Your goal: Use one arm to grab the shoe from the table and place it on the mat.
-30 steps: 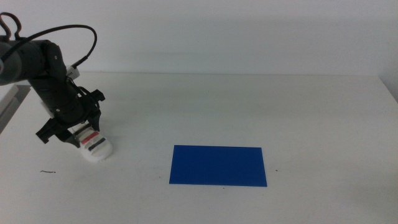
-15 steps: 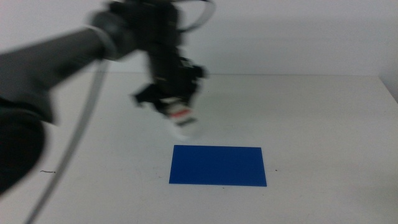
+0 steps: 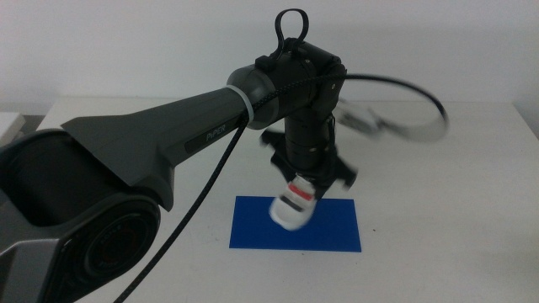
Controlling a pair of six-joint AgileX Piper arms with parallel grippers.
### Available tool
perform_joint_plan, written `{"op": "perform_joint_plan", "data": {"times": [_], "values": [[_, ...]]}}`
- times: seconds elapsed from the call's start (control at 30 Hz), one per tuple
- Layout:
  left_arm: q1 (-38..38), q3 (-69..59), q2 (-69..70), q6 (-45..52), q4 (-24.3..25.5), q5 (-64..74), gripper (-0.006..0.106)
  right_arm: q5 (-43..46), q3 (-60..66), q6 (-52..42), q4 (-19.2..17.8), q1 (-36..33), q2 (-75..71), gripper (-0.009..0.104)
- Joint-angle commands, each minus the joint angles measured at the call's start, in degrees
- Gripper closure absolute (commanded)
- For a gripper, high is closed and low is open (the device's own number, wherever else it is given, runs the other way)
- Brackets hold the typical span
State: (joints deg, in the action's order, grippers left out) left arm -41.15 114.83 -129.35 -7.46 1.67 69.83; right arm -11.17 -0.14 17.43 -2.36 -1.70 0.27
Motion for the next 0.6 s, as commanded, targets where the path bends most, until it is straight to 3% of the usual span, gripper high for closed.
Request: {"op": "perform_joint_plan", "data": {"times": [0.0,0.03,0.1,0.4,0.57], "values": [[-0.17,0.57,0.66,33.21,-0.62,0.13,0.102,0.47,0.14,-0.20,-0.42,-0.10,-0.27,0.016],[-0.17,0.57,0.66,44.90,-0.90,0.13,0.102,0.47,0.14,-0.20,-0.42,-0.10,-0.27,0.016],[-0.17,-0.16,0.66,56.27,-3.90,0.13,0.102,0.47,0.14,-0.20,-0.42,-0.10,-0.27,0.016],[-0.04,-4.42,0.66,66.45,-3.66,0.13,0.102,0.47,0.14,-0.20,-0.42,-0.10,-0.27,0.016],[-0.04,-4.42,0.66,66.79,-2.35,0.13,0.102,0.47,0.14,-0.20,-0.42,-0.10,-0.27,0.016]]}}
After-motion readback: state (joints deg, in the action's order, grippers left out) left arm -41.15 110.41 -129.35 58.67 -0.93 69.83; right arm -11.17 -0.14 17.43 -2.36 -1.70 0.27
